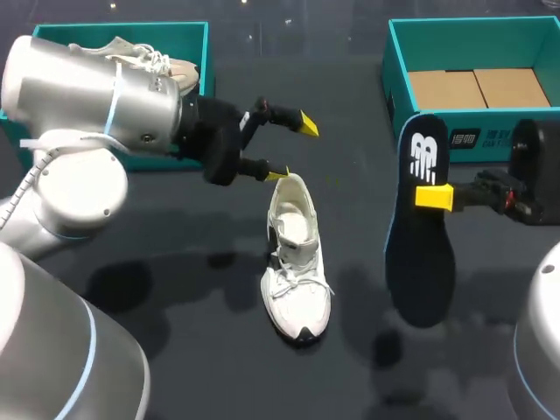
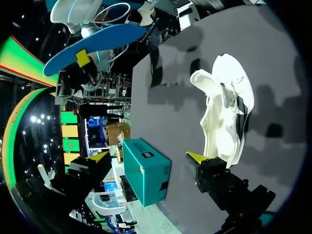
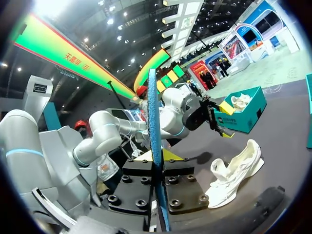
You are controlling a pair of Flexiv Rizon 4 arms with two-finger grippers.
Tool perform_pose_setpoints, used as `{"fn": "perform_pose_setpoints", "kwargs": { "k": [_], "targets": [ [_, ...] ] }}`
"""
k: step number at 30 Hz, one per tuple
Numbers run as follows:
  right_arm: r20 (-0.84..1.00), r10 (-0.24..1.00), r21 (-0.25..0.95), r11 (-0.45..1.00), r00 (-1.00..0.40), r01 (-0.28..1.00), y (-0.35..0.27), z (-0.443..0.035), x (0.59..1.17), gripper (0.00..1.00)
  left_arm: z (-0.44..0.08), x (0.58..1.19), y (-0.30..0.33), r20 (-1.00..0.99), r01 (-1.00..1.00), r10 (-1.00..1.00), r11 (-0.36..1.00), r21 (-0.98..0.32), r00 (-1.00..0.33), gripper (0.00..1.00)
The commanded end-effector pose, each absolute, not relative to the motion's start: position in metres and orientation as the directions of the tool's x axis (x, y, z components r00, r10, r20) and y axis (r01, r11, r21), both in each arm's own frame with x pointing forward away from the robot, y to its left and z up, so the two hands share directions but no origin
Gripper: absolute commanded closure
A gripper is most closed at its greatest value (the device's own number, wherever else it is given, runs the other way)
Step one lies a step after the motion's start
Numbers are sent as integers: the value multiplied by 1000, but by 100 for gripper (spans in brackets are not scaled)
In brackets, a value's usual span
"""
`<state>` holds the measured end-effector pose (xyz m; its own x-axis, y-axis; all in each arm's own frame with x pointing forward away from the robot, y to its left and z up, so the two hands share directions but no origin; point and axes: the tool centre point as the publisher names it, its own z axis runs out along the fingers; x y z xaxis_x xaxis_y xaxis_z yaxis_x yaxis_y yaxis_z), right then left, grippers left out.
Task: Take the shoe out of the shoebox, open the shoe tongue, remove and reinsert the insole, then place the shoe into the shoebox
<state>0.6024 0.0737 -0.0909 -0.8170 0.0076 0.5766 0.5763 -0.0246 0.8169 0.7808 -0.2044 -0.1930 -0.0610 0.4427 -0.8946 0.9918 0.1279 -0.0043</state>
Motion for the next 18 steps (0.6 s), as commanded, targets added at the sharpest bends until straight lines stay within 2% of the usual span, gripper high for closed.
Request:
{"fn": "perform_pose_setpoints", "kwargs": {
  "k": [1, 13, 17, 18],
  "targets": [
    [620, -47, 783, -20, -783, 622, 75, -98, 654, 100, -190, 781, -198, -925, 990, 373, 135, -26, -75, 0],
    [620, -47, 783, -20, -783, 622, 75, -98, 654, 100, -189, 785, -198, -935, 991, 343, 124, -46, -87, 0],
    [657, -58, 752, -25, -752, 659, 78, -101, 678, 100, -184, 786, -205, -944, 996, 327, 84, -15, -42, 0],
    [657, -94, 749, -29, -748, 662, 79, -103, 686, 100, -183, 786, -205, -946, 997, 324, 80, -7, -33, 0]
  ]
}}
